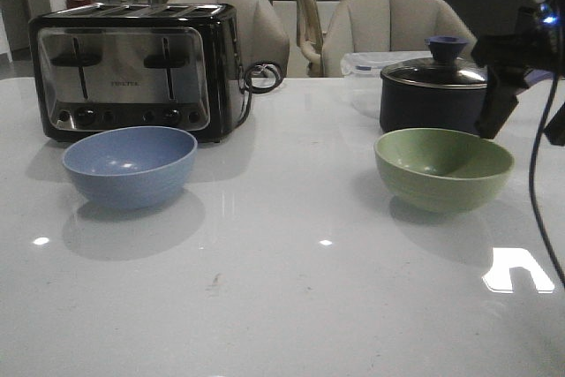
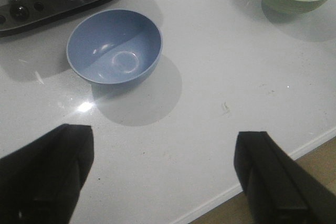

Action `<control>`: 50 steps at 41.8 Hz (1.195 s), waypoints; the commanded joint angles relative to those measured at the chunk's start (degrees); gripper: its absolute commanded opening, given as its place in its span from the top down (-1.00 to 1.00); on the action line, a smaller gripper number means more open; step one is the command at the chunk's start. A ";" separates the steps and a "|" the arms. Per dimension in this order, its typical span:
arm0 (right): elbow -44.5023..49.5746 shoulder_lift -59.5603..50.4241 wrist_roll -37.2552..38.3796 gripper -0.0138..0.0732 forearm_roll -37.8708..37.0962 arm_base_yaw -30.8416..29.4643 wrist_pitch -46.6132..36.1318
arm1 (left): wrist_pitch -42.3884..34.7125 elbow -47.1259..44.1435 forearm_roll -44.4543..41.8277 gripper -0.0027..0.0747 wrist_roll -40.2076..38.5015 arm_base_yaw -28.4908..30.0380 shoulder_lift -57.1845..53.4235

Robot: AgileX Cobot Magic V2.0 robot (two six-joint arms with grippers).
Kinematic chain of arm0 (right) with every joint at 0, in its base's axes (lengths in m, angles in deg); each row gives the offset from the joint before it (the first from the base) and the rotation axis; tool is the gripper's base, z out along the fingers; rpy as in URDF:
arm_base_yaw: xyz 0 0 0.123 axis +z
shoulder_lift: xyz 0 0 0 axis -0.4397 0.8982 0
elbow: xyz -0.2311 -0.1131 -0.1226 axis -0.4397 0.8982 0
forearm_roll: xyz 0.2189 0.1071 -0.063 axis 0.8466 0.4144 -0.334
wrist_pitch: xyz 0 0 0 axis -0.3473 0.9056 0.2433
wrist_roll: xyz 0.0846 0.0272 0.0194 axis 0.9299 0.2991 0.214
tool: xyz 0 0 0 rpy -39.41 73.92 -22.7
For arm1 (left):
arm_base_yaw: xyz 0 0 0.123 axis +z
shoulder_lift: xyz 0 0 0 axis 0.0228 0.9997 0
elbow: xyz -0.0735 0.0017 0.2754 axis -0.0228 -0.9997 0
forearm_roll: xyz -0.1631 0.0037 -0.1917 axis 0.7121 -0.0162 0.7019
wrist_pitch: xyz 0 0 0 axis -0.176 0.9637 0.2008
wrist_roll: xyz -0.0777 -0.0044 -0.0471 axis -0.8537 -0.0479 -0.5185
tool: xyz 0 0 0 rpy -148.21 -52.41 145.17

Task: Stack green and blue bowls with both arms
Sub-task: 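Lower the right gripper into the pale green bowl and grip its rim, then lift the green bowl and carry it toward the table center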

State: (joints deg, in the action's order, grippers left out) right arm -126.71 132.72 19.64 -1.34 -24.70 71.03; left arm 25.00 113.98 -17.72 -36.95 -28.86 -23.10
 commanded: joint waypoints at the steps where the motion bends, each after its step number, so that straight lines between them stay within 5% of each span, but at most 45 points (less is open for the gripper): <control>1: -4.62 2.05 -1.67 -0.62 1.16 0.08 -2.17 | -4.19 1.73 0.24 -0.62 0.15 -0.38 0.01; 8: -8.79 8.06 -2.06 -0.60 1.16 0.08 -2.12 | -4.19 1.73 0.24 -0.62 0.15 -0.38 0.01; 19: -11.66 10.06 -2.06 0.23 1.16 0.08 -0.04 | -4.19 1.73 0.24 -0.62 0.15 -0.38 0.01; 28: -12.06 6.90 -2.56 0.56 0.88 0.08 0.80 | -4.19 1.73 0.24 -0.62 0.15 -0.38 0.01; 37: -12.06 -1.11 -5.85 0.60 0.89 2.51 2.11 | -4.19 1.73 0.24 -0.62 0.15 -0.38 0.01; 50: -12.06 -4.06 -7.97 0.60 0.89 17.75 1.53 | -4.56 1.73 0.24 -0.62 0.15 -0.38 0.01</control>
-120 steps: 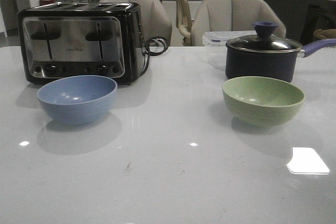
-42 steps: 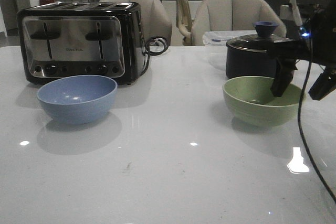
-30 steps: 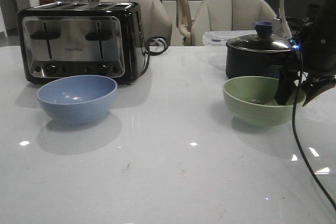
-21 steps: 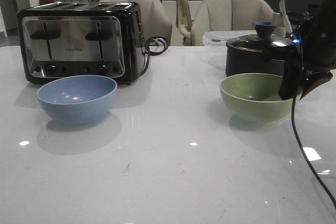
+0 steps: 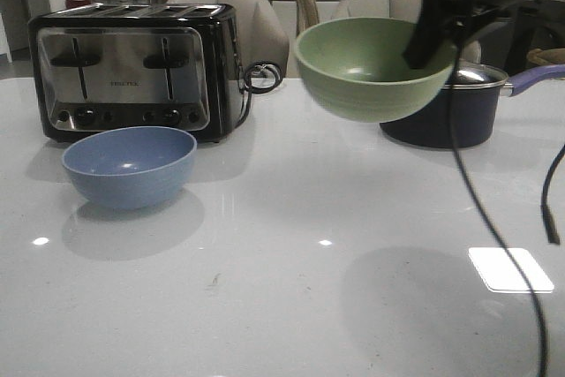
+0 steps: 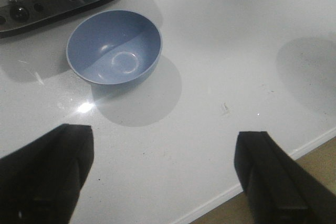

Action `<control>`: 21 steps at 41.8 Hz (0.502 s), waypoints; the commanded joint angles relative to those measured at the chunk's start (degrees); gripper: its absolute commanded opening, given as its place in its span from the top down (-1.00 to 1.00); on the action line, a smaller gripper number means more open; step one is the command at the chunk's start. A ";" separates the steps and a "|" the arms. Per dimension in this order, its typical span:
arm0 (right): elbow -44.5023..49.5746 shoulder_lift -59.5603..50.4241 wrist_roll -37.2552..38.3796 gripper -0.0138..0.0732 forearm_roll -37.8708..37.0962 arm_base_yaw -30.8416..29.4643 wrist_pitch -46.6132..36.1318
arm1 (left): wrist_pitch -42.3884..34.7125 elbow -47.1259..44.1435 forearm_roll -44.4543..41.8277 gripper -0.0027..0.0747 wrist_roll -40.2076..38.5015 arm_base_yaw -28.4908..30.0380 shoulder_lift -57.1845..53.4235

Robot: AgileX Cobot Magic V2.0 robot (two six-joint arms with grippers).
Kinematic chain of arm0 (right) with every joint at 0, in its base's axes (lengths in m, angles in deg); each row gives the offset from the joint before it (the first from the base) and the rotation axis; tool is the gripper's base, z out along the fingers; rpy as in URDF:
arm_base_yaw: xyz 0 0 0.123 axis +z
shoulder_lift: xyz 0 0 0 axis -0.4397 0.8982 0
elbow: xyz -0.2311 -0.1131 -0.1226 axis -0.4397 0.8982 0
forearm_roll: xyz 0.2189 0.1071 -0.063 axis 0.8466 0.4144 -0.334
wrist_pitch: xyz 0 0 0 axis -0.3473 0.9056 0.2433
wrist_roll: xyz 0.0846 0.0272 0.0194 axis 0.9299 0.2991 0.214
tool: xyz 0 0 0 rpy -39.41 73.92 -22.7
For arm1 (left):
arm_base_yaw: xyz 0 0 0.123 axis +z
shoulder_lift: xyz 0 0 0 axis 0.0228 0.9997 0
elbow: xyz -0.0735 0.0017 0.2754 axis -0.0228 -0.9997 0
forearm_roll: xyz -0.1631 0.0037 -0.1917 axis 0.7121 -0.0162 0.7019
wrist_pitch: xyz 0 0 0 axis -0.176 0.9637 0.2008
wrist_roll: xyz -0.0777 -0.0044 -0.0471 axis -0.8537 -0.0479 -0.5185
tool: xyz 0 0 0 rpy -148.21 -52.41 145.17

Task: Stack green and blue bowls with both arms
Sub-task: 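Lift the green bowl and carry it toward the table center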

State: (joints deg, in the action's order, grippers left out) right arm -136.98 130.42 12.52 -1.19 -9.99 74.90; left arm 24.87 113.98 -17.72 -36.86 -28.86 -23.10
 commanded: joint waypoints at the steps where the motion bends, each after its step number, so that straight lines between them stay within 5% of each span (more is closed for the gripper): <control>1: -1.80 -1.24 -0.84 0.60 0.80 3.95 -2.55 | -4.43 1.73 0.24 -0.62 0.07 -0.38 0.01; 21: -1.80 11.29 -0.84 0.60 4.31 9.23 -5.37 | -4.65 1.73 0.24 -0.62 0.07 -0.38 0.01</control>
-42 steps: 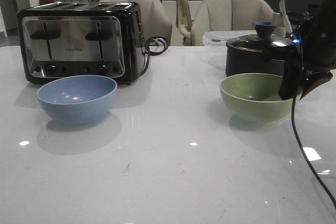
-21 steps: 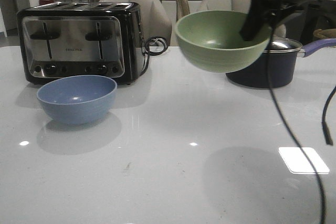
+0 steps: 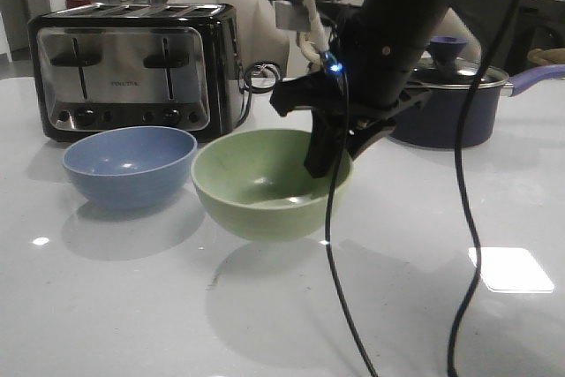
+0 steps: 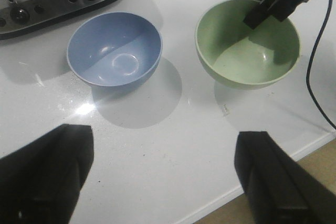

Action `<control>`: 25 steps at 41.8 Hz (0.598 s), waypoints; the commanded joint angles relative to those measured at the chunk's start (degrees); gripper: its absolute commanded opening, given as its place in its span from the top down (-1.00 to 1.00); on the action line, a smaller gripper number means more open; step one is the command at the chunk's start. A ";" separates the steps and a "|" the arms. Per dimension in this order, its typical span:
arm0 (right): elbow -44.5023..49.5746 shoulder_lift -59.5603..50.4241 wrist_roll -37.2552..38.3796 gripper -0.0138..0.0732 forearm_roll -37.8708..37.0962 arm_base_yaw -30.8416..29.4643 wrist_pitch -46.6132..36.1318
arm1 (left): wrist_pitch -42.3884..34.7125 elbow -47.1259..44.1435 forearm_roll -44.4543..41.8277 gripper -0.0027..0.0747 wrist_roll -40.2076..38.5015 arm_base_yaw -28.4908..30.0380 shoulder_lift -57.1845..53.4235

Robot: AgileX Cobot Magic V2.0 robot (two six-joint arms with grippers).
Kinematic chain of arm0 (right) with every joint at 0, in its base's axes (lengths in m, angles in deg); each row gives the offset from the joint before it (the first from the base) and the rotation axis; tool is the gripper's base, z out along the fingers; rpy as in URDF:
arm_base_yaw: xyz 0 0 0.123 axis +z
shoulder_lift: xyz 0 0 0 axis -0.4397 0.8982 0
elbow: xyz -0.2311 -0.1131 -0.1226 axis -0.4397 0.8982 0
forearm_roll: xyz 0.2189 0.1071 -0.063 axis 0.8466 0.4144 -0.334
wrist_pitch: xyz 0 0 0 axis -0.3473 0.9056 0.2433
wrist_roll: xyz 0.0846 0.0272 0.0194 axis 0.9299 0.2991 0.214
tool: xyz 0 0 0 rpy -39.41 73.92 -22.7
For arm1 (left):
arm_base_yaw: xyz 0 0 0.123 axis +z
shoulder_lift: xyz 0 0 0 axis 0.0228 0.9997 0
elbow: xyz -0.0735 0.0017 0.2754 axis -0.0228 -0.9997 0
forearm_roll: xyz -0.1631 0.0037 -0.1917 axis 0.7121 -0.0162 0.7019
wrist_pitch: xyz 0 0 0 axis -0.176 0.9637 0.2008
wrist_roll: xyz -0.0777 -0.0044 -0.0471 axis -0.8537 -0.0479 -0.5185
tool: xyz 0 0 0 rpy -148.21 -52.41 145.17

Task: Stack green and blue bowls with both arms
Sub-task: 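Lift the green bowl and carry it toward the table center, then set the green bowl down, open the right gripper and withdraw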

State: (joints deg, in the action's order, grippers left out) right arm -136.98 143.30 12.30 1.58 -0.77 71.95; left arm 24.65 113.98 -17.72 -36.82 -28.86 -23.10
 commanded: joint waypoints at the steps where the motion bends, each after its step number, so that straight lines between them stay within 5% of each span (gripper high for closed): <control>1: -1.80 -1.26 -0.62 0.60 1.54 0.00 -2.42 | -4.48 1.73 0.24 -0.62 0.03 -0.38 0.01; 6: -1.73 -0.02 -0.62 0.42 1.54 0.00 -2.52 | -4.48 1.73 0.24 -0.62 0.03 -0.38 0.01; 14: -1.73 0.03 -0.62 -0.19 1.54 0.00 -4.26 | -4.48 1.73 0.24 -0.62 0.03 -0.38 0.01; 25: -1.68 -7.02 -0.62 -0.24 1.10 -0.10 -0.82 | -4.57 1.73 0.24 -0.62 0.03 -0.38 0.01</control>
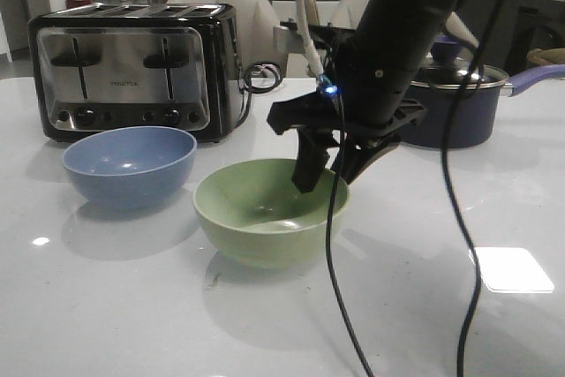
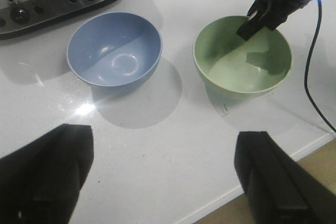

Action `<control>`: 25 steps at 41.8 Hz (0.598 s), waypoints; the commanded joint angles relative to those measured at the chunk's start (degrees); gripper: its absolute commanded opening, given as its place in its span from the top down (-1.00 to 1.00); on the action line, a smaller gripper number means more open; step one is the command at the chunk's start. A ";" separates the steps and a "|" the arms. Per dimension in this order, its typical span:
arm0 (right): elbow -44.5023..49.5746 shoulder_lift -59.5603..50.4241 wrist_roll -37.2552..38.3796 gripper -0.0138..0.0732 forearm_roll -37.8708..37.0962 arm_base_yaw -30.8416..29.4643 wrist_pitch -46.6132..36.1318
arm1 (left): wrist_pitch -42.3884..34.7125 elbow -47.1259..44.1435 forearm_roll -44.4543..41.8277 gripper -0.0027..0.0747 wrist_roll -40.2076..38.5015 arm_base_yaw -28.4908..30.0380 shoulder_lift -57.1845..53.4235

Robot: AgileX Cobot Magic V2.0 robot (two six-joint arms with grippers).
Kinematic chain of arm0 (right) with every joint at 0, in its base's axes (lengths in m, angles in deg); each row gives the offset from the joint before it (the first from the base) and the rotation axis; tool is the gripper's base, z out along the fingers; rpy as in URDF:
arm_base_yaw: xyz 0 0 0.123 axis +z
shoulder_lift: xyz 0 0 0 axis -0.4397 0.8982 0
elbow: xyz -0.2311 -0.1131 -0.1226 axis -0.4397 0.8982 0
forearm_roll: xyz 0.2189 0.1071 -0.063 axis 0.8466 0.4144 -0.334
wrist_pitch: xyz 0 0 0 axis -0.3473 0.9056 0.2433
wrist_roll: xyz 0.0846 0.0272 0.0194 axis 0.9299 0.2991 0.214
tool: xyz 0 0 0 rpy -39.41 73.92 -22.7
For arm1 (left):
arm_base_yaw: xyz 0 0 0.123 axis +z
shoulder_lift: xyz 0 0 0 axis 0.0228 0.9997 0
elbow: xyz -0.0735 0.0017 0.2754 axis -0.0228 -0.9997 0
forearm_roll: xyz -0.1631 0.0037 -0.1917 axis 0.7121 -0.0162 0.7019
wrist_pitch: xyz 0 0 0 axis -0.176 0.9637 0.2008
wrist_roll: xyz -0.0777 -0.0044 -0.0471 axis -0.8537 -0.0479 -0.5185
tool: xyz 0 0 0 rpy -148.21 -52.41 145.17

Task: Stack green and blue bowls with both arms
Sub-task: 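Set the green bowl down, open the right gripper and withdraw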

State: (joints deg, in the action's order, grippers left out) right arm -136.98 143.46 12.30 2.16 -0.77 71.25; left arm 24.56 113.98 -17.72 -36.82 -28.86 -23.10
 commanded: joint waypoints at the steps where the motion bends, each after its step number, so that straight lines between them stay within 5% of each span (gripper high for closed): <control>1: -1.68 -8.26 -0.62 -0.24 0.43 -0.10 0.36 | -4.49 1.73 0.24 -0.62 0.03 -0.38 0.01; 18: 10.95 -35.54 -2.84 -0.24 -9.32 0.15 2.44 | -4.63 1.73 0.24 -0.62 0.03 -0.38 0.38; 25: 18.89 -44.39 -1.87 -0.24 -7.01 0.15 2.69 | -4.63 1.73 0.24 -0.62 0.03 -0.38 0.71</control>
State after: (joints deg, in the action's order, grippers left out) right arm -119.73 103.65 10.16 -6.21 -0.77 76.35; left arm 24.56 113.98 -17.72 -36.82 -28.86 -22.46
